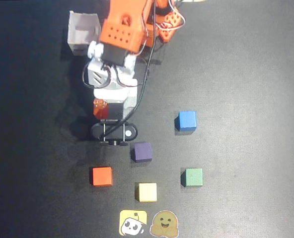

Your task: Put the red cube on top of the orange cube.

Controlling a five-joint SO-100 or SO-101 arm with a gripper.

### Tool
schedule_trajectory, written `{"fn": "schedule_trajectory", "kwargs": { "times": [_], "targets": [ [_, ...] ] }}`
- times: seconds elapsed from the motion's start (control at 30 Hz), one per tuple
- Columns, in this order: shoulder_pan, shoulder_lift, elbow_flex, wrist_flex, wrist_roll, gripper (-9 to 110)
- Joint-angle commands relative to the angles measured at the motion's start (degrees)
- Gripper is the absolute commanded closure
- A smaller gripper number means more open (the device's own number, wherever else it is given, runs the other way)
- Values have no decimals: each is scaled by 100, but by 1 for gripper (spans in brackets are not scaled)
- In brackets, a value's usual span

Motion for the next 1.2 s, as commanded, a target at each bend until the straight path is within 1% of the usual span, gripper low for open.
{"fn": "schedule_trajectory", "kwargs": {
  "times": [0.0, 0.33, 0.73, 1.17],
  "targets": [
    [-70, 325, -343, 141, 123, 100],
    [-483, 545, -580, 387, 773, 100],
    [-905, 527, -905, 466, 1116, 100],
    [-1222, -9, -1362, 387, 1380, 100]
  ]
}}
